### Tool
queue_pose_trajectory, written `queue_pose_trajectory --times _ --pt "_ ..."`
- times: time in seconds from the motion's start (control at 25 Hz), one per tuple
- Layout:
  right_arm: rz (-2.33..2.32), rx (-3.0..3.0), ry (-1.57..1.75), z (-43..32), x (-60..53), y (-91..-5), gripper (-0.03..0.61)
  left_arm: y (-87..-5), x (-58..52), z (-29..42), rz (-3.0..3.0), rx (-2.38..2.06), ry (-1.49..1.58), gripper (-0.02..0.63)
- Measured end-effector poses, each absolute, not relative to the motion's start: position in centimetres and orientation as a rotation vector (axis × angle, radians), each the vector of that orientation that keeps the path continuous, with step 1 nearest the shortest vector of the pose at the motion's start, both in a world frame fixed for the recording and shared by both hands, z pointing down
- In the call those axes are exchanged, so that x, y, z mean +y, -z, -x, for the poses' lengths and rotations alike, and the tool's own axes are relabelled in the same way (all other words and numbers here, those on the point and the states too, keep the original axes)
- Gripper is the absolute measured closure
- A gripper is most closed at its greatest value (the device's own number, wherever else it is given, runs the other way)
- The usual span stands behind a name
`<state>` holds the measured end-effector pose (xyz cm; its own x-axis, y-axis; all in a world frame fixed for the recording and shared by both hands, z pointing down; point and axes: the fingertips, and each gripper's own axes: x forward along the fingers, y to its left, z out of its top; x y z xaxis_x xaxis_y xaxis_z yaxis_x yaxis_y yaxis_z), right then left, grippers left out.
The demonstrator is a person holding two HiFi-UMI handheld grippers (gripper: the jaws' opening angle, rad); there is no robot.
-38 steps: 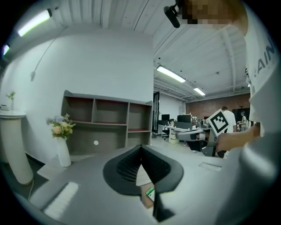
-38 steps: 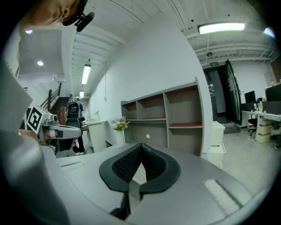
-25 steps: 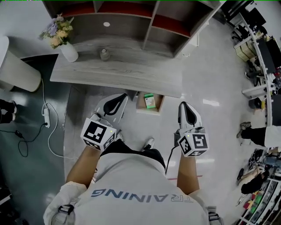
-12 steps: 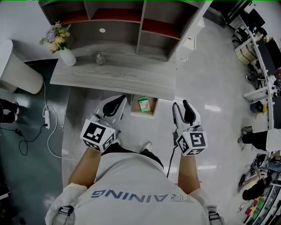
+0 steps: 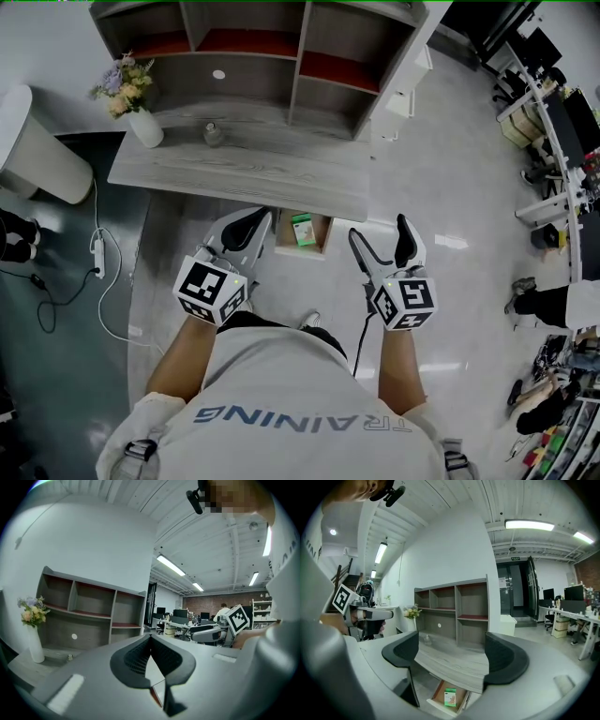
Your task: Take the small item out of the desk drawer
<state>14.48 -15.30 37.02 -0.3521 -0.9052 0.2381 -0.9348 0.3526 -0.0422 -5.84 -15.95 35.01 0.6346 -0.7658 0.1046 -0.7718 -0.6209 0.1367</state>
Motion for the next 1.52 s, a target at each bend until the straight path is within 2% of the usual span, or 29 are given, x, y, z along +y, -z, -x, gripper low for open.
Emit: queue_pose_trajectory --times 0.2,1.16,1.52 --pt "-1.616 -2.409 -0.34 -13.6 -15.0 -39.7 0.072 -35.8 -15.7 6.0 -2.668 -1.265 -0.076 0.612" --pt "-1.411 -1.92 -0.792 -8.7 -19.4 -75.0 0.097 -51.4 -16.4 9.7 -2.453 -1.241 -0.35 0.612" --pt "-1.388 -1.731 -0.812 -8.3 -21.9 -84.8 0.107 -56.5 -15.9 10.3 -2.333 -1.215 -0.384 0.612"
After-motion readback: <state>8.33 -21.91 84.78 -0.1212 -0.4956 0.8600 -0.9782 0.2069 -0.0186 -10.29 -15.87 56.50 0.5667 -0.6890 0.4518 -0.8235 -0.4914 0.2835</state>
